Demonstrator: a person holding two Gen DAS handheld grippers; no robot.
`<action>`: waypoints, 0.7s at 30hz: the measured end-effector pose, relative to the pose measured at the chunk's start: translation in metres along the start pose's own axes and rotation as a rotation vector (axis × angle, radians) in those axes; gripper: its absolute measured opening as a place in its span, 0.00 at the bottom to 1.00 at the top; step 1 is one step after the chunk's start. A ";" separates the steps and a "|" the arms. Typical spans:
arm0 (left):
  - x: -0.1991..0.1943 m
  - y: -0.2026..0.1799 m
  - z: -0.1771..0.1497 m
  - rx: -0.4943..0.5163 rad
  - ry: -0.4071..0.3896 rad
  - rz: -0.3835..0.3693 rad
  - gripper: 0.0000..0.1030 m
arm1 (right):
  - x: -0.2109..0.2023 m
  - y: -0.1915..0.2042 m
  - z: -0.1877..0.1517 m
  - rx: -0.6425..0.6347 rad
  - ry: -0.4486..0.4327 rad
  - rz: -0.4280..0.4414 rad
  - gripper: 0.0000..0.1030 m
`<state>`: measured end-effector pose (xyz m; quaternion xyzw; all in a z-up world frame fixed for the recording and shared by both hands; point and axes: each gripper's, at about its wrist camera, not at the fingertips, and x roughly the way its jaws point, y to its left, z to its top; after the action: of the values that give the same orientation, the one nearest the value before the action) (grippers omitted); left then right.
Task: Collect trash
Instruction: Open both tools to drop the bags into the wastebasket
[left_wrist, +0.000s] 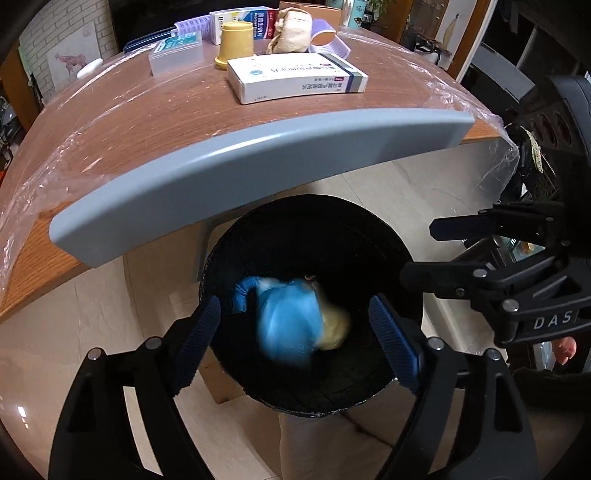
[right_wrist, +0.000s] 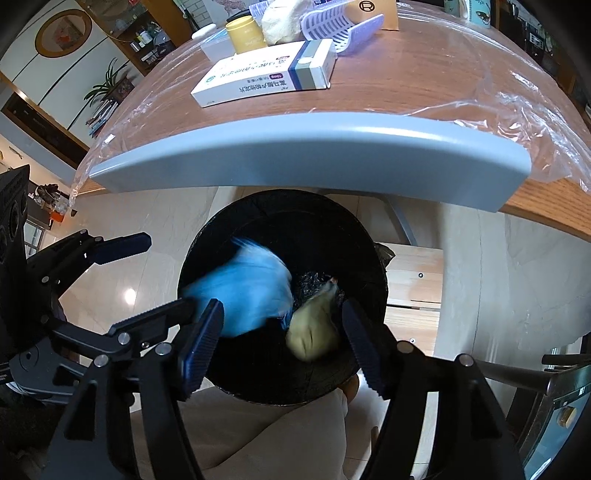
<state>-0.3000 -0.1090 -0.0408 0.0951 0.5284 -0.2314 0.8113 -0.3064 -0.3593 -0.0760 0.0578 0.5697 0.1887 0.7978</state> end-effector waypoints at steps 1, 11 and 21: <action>0.000 0.001 0.000 -0.002 0.000 0.000 0.82 | -0.001 0.000 0.000 0.000 -0.004 -0.001 0.65; -0.025 0.007 0.000 -0.010 -0.044 0.002 0.82 | -0.038 0.006 -0.001 -0.023 -0.088 -0.043 0.72; -0.091 0.008 0.033 -0.024 -0.285 0.043 0.96 | -0.115 0.026 0.023 -0.108 -0.403 -0.163 0.96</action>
<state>-0.3001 -0.0905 0.0542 0.0627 0.4085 -0.2189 0.8839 -0.3232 -0.3751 0.0417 0.0054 0.3904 0.1385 0.9101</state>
